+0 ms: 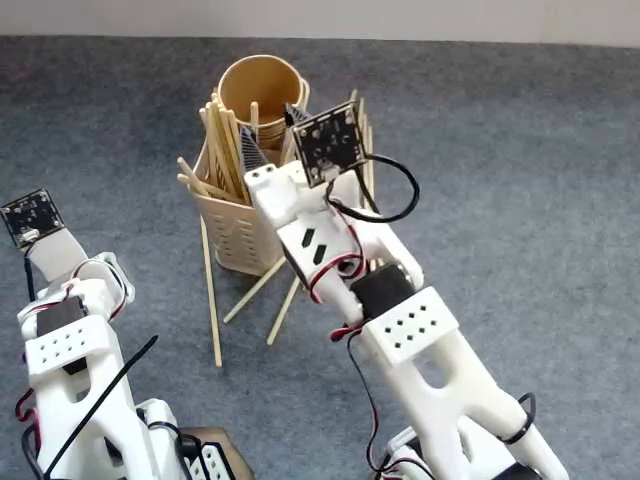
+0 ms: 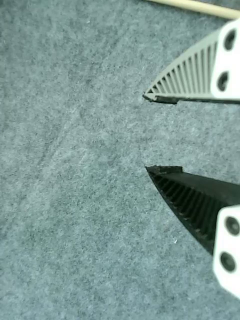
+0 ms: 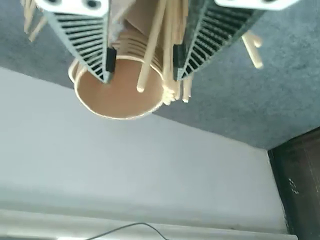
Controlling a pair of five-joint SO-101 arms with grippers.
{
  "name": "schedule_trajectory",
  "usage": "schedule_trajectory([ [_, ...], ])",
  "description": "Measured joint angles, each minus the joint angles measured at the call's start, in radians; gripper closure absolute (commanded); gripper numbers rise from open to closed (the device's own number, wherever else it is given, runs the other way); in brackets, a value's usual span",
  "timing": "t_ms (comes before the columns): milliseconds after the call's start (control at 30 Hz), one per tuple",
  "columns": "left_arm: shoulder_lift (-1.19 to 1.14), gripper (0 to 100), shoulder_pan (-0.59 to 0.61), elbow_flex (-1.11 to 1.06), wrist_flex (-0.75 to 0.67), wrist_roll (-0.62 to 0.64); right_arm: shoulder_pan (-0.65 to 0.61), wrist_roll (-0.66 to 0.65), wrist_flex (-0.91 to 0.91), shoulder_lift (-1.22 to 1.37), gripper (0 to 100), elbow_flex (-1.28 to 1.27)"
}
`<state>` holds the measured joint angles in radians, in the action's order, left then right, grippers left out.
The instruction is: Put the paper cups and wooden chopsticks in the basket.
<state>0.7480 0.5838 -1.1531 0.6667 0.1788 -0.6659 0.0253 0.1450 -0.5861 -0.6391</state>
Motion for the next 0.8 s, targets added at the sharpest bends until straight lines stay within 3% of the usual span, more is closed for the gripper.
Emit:
schedule_trajectory([
  [100,0.000,79,0.000,0.000,0.000,0.000,0.058,-0.011,0.146,-0.009,80.7,0.061],
  [267,0.000,79,0.000,0.000,0.000,0.000,0.192,-0.015,0.575,-0.029,80.7,0.265],
  [400,0.000,79,-0.014,0.000,0.000,0.000,0.224,-0.075,0.799,0.089,80.7,0.305],
  [533,0.000,79,-0.018,0.000,0.000,0.000,0.227,-0.092,0.804,0.325,80.7,0.305],
  [800,0.000,79,-0.018,0.000,0.000,0.000,0.295,-0.092,0.575,0.760,80.7,0.344],
])
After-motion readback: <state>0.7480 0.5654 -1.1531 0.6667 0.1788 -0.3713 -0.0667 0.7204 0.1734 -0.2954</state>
